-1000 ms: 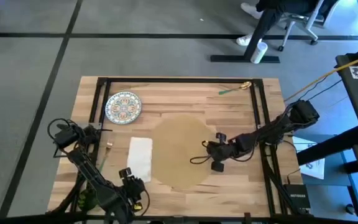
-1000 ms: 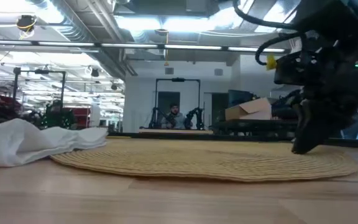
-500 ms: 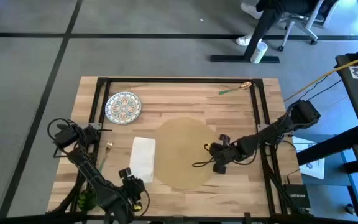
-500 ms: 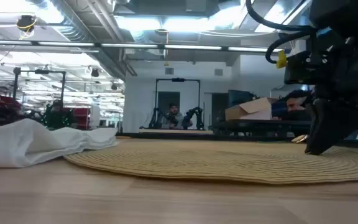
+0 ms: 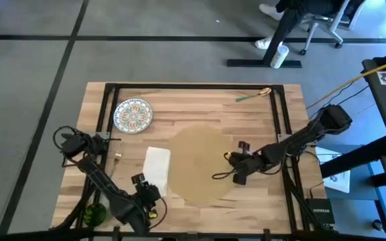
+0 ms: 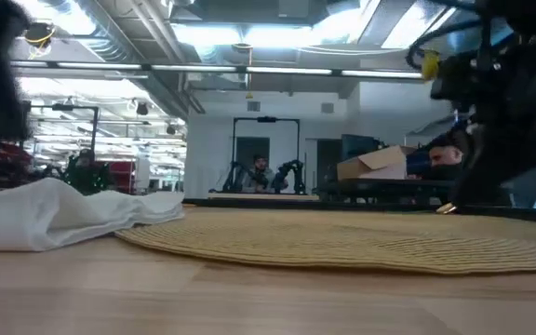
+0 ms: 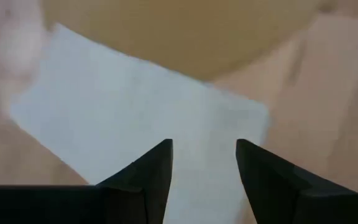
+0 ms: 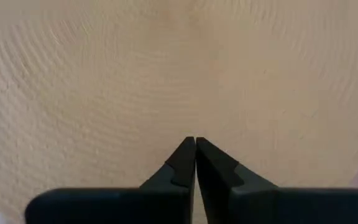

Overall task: Set table place
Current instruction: Adjust the brown place mat

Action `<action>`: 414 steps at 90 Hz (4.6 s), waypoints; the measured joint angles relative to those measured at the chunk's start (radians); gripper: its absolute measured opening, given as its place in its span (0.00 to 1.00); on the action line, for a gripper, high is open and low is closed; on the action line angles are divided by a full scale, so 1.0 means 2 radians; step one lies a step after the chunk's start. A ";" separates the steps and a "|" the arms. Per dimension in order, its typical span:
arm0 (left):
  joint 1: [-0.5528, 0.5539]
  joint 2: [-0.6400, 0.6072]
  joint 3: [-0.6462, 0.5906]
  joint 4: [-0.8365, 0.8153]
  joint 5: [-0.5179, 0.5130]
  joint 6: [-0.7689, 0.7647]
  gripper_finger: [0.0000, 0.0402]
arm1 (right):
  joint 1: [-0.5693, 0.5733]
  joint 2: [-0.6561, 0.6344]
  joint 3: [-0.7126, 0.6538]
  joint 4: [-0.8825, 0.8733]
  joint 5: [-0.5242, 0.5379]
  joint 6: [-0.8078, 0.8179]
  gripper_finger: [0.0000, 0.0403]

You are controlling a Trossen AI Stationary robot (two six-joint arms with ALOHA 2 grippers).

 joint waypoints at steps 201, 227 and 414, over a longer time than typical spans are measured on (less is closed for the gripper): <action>0.115 -0.029 -0.202 0.072 0.009 0.035 0.00 | -0.116 0.104 0.006 0.099 -0.119 -0.091 0.00; 0.115 -0.028 -0.202 0.050 0.008 0.029 0.00 | -0.097 0.105 0.005 0.098 -0.109 -0.077 0.00; 0.045 -0.154 -0.199 0.176 -0.005 0.087 0.00 | -0.140 0.127 0.049 0.095 -0.095 -0.120 0.00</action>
